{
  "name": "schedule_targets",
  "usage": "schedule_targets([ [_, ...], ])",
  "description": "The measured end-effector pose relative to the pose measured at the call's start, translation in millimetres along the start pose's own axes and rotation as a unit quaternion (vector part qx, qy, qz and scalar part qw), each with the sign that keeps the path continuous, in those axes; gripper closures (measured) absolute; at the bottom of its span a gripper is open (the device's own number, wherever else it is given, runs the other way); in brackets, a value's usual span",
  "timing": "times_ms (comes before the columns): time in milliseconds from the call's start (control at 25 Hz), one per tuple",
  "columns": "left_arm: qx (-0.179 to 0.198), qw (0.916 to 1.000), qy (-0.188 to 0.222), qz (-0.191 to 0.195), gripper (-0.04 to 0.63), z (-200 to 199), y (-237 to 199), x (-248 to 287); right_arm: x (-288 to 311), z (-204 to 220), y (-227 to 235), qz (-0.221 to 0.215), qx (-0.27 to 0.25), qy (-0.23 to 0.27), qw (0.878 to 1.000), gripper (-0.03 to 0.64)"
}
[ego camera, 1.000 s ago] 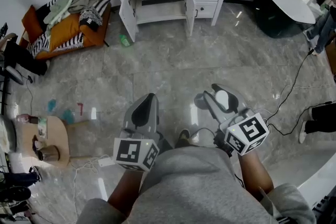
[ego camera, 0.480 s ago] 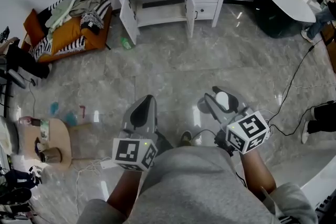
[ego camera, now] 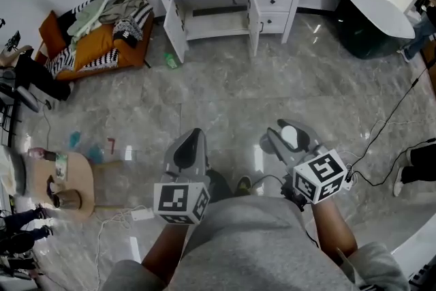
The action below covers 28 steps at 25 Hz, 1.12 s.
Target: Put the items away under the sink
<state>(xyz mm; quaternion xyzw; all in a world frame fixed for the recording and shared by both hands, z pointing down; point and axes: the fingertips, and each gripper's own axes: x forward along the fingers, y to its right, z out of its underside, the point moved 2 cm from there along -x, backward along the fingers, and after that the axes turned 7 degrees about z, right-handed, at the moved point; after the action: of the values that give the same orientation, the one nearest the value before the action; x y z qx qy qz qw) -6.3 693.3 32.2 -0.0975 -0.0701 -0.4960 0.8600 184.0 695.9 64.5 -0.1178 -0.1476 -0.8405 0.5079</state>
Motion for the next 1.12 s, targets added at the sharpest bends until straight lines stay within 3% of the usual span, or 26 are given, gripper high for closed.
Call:
schedule_targets([
  [280, 0.015, 0.9999, 0.000, 0.000, 0.583, 0, -4, -3, 0, -8, -13, -0.001, -0.005, 0.015, 1.000, 0.488],
  [1120, -0.014, 0.9997, -0.012, 0.012, 0.583, 2, -48, 46, 64, -25, 3, -0.001, 0.001, 0.008, 1.000, 0.488],
])
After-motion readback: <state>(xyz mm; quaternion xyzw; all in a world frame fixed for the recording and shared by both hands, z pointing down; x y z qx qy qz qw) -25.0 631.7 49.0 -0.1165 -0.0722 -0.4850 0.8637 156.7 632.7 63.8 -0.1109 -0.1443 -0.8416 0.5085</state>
